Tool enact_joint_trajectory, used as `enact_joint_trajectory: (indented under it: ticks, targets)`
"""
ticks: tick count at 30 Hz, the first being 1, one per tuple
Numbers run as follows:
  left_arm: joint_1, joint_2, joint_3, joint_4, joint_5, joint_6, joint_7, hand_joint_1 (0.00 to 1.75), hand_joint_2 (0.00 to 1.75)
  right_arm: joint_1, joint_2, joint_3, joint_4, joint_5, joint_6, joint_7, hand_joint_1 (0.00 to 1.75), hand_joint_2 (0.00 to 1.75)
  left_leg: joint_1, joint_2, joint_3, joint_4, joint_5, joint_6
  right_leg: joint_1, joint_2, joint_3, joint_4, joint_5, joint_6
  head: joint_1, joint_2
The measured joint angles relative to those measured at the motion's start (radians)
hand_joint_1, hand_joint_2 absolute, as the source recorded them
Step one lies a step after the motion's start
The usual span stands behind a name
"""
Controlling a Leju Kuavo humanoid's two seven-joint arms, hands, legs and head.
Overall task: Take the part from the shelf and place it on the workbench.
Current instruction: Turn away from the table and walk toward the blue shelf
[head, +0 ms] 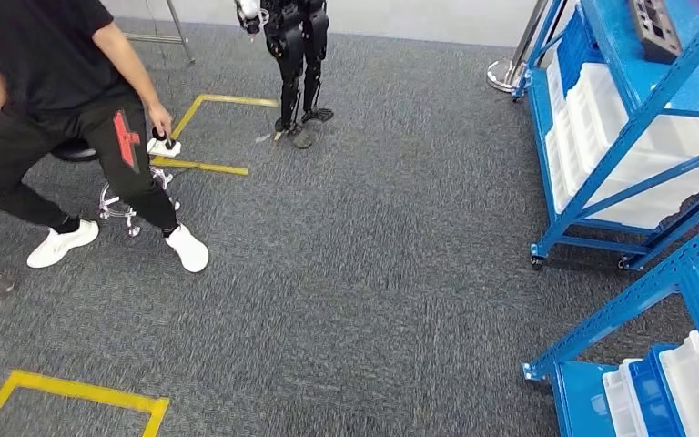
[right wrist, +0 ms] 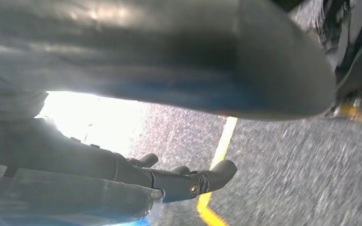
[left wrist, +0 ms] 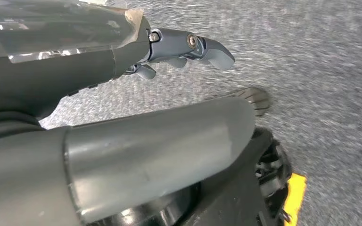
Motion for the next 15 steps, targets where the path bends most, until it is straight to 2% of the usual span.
enact_joint_trajectory:
  ticks: [1,2,3,4,5,6,7,8,9,10,11,13,14,15]
  targets:
    - [0.001,0.0,0.0,0.0,-0.002,0.0,0.001,0.0,0.0,-0.001,0.0,0.001,0.0,0.002,0.0,-0.001,0.0,0.0,0.002,-0.032,-0.026,0.06,-0.037,-0.002,-0.001,0.01,-0.001,0.0,0.003,-0.007,-0.002,0.0]
    - [0.003,0.0,0.0,0.0,-0.004,0.0,0.002,0.0,0.0,-0.001,0.0,0.001,0.0,0.004,0.0,-0.002,0.0,0.0,0.003,-0.052,-0.06,0.133,-0.076,-0.004,0.001,0.021,-0.004,0.0,0.005,-0.012,-0.003,0.0]
    - [0.006,0.0,0.0,0.0,-0.006,-0.001,0.004,0.0,0.0,-0.001,0.0,0.002,0.0,0.006,0.0,-0.003,0.0,0.0,0.004,-0.062,-0.091,0.197,-0.102,-0.005,0.004,0.033,-0.006,0.0,0.006,-0.015,-0.003,0.0]
    - [0.008,0.0,0.0,0.0,-0.007,-0.001,0.005,0.0,0.0,0.0,0.0,0.003,0.0,0.008,0.0,-0.004,0.0,0.0,0.005,-0.066,-0.113,0.239,-0.112,-0.006,0.006,0.046,-0.007,0.0,0.007,-0.016,-0.003,0.0]
    - [0.01,0.0,-0.001,0.001,-0.007,-0.002,0.005,0.0,0.0,0.001,-0.001,0.004,0.0,0.008,0.0,-0.005,0.0,0.0,0.006,-0.067,-0.117,0.242,-0.1,-0.007,0.007,0.059,-0.008,0.001,0.008,-0.017,-0.003,0.0]
    - [0.01,-0.001,-0.002,0.001,-0.008,-0.002,0.005,0.0,0.0,0.003,-0.001,0.004,0.0,0.008,0.0,-0.006,0.0,0.0,0.008,-0.069,-0.103,0.206,-0.069,-0.007,0.008,0.072,-0.007,0.003,0.008,-0.016,-0.003,0.0]
    - [0.01,-0.001,-0.004,0.001,-0.008,-0.002,0.005,0.0,0.0,0.004,-0.001,0.004,0.0,0.008,0.0,-0.007,0.0,0.0,0.011,-0.079,-0.075,0.144,-0.028,-0.005,0.008,0.085,-0.007,0.006,0.007,-0.016,-0.003,0.0]
    - [0.01,-0.001,-0.006,0.001,-0.008,-0.001,0.006,0.0,0.0,0.004,-0.001,0.004,0.0,0.008,-0.001,-0.008,0.0,0.0,0.014,-0.103,-0.044,0.075,0.006,-0.002,0.008,0.097,-0.009,0.01,0.007,-0.015,-0.003,0.0]
    - [0.01,-0.001,-0.008,0.001,-0.009,-0.001,0.006,0.0,0.0,0.003,-0.001,0.004,0.0,0.008,-0.001,-0.01,0.0,0.0,0.016,-0.124,-0.02,0.018,0.028,0.001,0.01,0.109,-0.014,0.015,0.006,-0.012,-0.003,0.0]
    - [0.01,-0.001,-0.01,0.001,-0.009,-0.001,0.006,0.0,0.0,0.002,0.0,0.005,0.0,0.007,-0.002,-0.012,0.0,0.0,0.015,-0.14,-0.006,-0.016,0.037,0.004,0.011,0.12,-0.02,0.02,0.007,-0.006,-0.002,0.0]
    - [0.01,-0.001,-0.012,0.001,-0.009,-0.001,0.006,0.0,0.0,0.002,0.0,0.005,0.0,0.007,-0.003,-0.014,0.0,0.0,0.012,-0.146,-0.001,-0.03,0.037,0.009,0.011,0.131,-0.027,0.022,0.008,0.002,-0.002,0.0]
    - [0.009,-0.002,-0.015,0.001,-0.012,-0.001,0.006,0.0,0.0,0.004,0.0,0.006,0.0,0.007,-0.005,-0.015,0.0,0.0,0.005,-0.123,0.002,-0.04,0.042,0.023,0.007,0.145,-0.039,0.022,0.013,0.019,-0.002,0.0]
    - [0.009,-0.004,-0.016,0.001,-0.014,-0.001,0.006,0.0,0.0,0.006,-0.001,0.006,0.001,0.007,-0.005,-0.016,0.0,0.0,0.005,-0.111,0.006,-0.048,0.047,0.031,0.007,0.132,-0.046,0.03,0.01,0.023,-0.002,0.0]
    - [0.009,-0.006,-0.017,0.001,-0.016,0.0,0.007,0.0,0.0,0.007,-0.001,0.006,0.001,0.007,-0.006,-0.015,0.0,0.0,0.005,-0.097,0.009,-0.055,0.053,0.039,0.007,0.11,-0.061,0.055,-0.003,0.023,0.0,0.0]
